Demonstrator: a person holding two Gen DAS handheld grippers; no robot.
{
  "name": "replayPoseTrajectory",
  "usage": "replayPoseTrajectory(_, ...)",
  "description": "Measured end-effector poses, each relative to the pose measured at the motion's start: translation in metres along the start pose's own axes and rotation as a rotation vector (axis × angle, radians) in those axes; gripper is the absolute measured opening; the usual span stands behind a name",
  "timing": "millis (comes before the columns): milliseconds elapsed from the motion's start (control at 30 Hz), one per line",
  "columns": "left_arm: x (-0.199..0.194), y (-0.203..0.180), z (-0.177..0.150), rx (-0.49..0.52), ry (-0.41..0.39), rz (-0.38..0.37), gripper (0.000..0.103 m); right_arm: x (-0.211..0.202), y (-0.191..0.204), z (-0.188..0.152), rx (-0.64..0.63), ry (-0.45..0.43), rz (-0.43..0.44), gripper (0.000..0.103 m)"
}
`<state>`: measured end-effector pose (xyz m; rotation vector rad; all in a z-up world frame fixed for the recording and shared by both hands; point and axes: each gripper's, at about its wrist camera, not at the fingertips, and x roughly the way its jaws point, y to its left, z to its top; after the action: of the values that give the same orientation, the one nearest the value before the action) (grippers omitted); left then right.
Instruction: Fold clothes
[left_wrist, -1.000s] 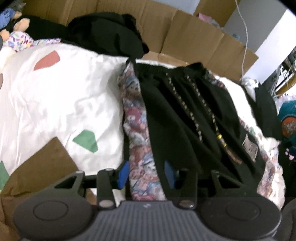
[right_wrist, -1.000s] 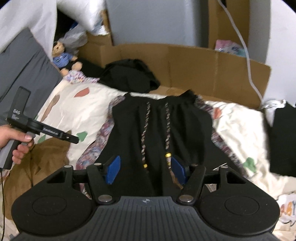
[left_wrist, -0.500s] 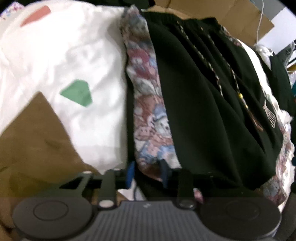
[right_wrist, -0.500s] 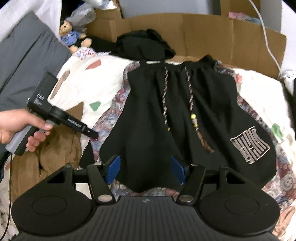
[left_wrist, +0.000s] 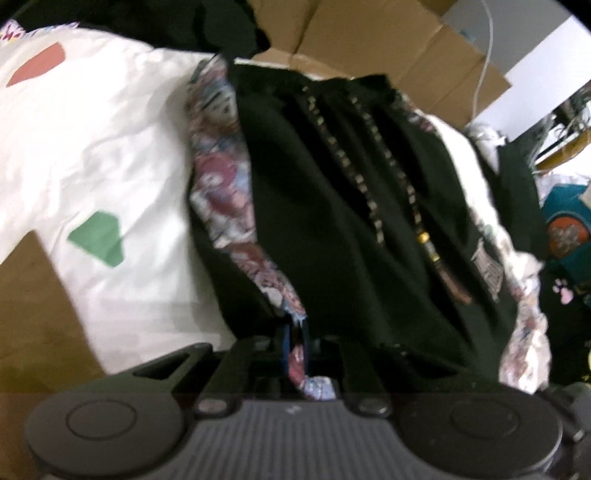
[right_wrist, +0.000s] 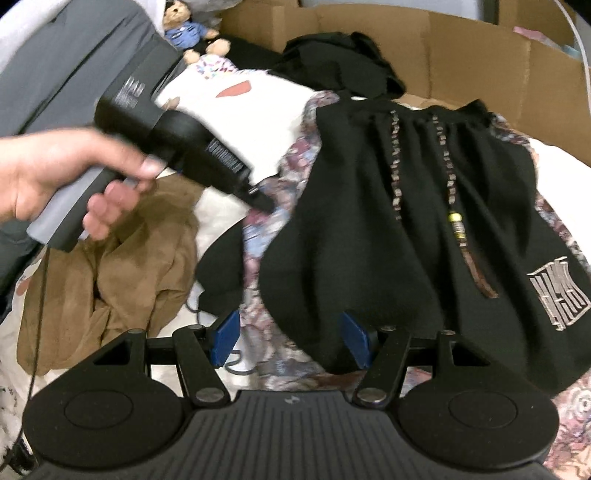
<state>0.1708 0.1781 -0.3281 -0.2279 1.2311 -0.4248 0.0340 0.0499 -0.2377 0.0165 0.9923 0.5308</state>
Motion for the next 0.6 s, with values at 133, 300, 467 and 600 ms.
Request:
replayPoseTrajectory(133, 0.005, -0.01, 0.006, 0.003, -0.009, -0.027, 0.007, 0.014, 0.008, -0.006, -0.037, 0.054, -0.033, 0.063)
replayPoseTrajectory(300, 0.009, -0.015, 0.011, -0.006, -0.031, -0.058, 0.007, 0.027, -0.003, -0.013, -0.014, 0.121, -0.063, 0.025)
replayPoseTrajectory(467, 0.004, -0.015, 0.013, -0.009, -0.054, -0.06, 0.007, 0.022, -0.015, -0.014, -0.003, 0.138, -0.105, 0.007)
replayPoseTrajectory(600, 0.0, -0.016, 0.018, -0.019, -0.074, -0.067, 0.006, 0.013, -0.017, -0.008, 0.01, 0.112, -0.084, 0.009)
